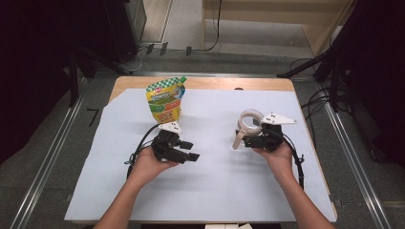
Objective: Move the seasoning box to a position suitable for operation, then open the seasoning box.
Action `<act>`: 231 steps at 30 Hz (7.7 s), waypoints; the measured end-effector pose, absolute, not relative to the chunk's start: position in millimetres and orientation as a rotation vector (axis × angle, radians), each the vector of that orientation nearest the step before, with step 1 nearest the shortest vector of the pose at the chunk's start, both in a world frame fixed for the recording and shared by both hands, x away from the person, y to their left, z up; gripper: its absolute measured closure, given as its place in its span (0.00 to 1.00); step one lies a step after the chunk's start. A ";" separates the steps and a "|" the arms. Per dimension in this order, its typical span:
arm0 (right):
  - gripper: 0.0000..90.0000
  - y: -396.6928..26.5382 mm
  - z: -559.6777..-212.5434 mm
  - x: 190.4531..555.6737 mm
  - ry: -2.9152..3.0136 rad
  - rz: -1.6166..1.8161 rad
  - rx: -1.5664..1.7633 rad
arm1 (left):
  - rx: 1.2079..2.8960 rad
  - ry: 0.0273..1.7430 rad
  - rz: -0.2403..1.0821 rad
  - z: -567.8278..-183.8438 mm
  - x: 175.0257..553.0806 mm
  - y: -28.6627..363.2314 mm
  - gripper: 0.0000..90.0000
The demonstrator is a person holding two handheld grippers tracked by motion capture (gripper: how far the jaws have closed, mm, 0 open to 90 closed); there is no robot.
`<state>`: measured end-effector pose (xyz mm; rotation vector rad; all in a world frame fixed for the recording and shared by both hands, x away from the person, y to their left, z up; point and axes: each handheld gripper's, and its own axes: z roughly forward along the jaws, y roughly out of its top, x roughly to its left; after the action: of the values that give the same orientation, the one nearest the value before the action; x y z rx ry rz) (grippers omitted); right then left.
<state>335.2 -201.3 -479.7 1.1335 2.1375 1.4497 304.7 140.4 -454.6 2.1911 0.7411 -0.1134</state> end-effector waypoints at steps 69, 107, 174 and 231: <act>0.38 -167.4 -483.7 250.2 2.466 1.471 0.859 | 2.152 0.758 -0.100 -449.1 307.7 155.1 0.61; 1.00 -172.3 -485.6 260.6 2.375 1.492 1.052 | 2.199 0.600 -0.184 -451.3 284.3 109.4 1.00; 1.00 -134.9 -484.5 212.1 2.515 1.425 1.008 | 2.115 0.675 -0.165 -442.0 292.5 128.0 0.46; 1.00 -196.4 -488.9 256.7 2.330 1.304 1.240 | 2.138 0.724 -0.154 -448.5 296.2 132.1 0.46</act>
<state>256.7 -196.4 -488.9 1.2398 2.3301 1.3039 296.2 132.1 -448.5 2.1381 0.7237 -0.1538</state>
